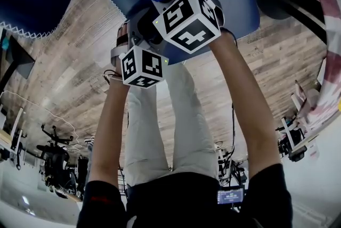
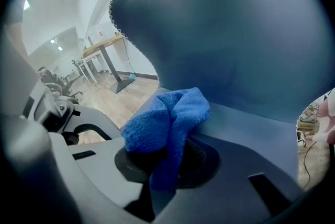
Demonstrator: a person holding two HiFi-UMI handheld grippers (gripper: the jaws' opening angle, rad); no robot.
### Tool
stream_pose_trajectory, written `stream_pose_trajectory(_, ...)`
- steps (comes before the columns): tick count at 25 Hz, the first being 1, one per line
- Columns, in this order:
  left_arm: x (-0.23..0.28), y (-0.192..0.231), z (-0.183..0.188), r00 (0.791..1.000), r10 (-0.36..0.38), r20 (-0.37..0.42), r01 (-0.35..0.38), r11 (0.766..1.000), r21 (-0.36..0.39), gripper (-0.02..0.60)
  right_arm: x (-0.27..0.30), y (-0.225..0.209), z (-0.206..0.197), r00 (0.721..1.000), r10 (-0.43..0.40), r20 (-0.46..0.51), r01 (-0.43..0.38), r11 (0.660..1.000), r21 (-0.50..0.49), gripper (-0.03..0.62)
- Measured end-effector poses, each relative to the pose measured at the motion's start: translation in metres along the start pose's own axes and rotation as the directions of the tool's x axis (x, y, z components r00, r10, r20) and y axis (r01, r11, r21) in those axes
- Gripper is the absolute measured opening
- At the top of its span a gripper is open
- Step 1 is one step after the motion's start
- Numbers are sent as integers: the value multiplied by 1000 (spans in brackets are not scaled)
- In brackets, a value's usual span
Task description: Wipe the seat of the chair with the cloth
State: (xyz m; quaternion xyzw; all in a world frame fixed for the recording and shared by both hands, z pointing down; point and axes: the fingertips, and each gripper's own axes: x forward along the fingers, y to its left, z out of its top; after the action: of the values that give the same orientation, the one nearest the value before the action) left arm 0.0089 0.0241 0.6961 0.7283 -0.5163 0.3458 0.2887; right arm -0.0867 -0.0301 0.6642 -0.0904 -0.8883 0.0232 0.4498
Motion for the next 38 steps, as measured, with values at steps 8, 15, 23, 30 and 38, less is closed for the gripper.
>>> stream_pose_trajectory(8, 1, -1, 1, 1000, 0, 6, 0, 1000, 0, 336, 5, 16, 3, 999, 31, 9, -31, 999, -18, 58)
stream_pose_trajectory(15, 0, 0, 1, 1000, 0, 10, 0, 1000, 2, 336, 6, 15, 4, 1000, 11, 1, -11, 999, -30, 58)
stream_pose_trajectory(23, 0, 0, 0, 1000, 1, 11, -1, 1000, 0, 336, 4, 8, -1, 1000, -25, -2, 25, 999, -44, 58)
stream_pose_trajectory(30, -1, 0, 0, 1000, 0, 6, 0, 1000, 1, 336, -4, -8, -10, 998, -68, -9, 67, 997, -39, 60)
stream_pose_trajectory(38, 0, -1, 1, 1000, -1, 0, 1, 1000, 0, 336, -17, -30, -26, 995, -97, -23, 96, 995, -30, 60)
